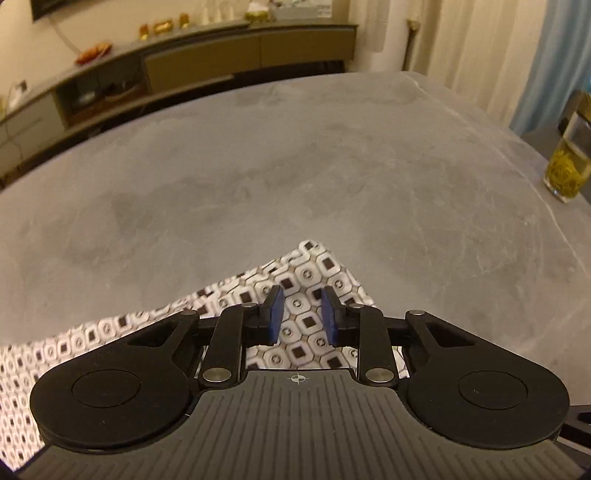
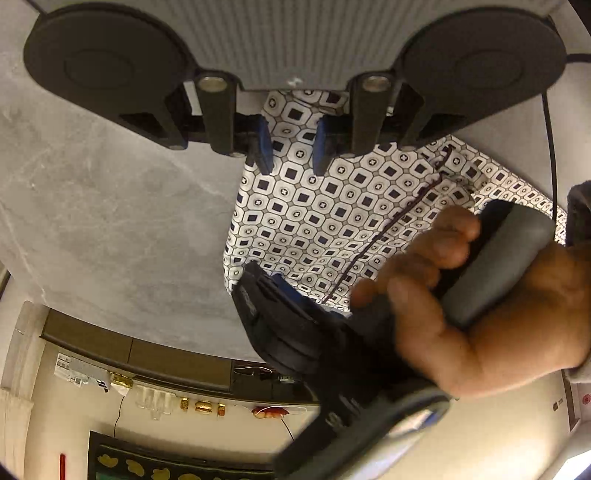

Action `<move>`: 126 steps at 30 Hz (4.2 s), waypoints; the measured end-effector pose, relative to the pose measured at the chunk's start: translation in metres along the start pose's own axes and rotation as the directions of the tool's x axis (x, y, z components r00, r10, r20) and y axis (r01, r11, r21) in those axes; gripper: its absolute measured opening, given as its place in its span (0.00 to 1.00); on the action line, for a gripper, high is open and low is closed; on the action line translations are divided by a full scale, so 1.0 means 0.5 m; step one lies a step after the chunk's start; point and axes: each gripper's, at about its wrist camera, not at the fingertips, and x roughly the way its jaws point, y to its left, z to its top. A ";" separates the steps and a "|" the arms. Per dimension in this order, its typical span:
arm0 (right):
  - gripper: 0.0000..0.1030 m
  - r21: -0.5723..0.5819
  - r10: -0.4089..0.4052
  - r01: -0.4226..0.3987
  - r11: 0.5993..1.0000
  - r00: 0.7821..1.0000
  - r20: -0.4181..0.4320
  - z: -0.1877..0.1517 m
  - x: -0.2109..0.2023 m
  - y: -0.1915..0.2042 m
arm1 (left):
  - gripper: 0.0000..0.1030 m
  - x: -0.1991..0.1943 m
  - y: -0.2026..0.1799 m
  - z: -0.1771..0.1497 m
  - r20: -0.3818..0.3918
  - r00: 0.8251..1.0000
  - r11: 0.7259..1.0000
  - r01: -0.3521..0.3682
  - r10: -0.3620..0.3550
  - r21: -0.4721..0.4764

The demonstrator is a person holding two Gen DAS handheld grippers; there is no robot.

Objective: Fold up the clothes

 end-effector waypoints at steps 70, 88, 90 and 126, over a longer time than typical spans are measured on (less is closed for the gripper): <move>0.25 -0.084 -0.030 0.034 0.996 0.998 0.046 -0.012 -0.045 0.045 | 0.00 -0.252 0.375 -0.218 0.001 0.994 0.957 -0.107 0.111 -0.270; 0.25 -0.187 0.162 -0.132 0.973 0.975 0.151 0.131 -0.042 0.252 | 0.00 -0.275 0.404 -0.249 0.042 0.994 0.962 -0.086 0.101 -0.260; 0.24 -0.225 0.164 -0.136 0.965 0.980 0.112 0.144 -0.002 0.286 | 0.00 -0.273 0.409 -0.251 0.044 0.995 0.961 -0.077 0.091 -0.265; 0.26 -0.095 0.001 -0.007 0.995 0.998 -0.060 0.213 0.202 0.272 | 0.04 -0.350 0.281 -0.267 0.174 0.978 0.988 -0.091 0.112 -0.122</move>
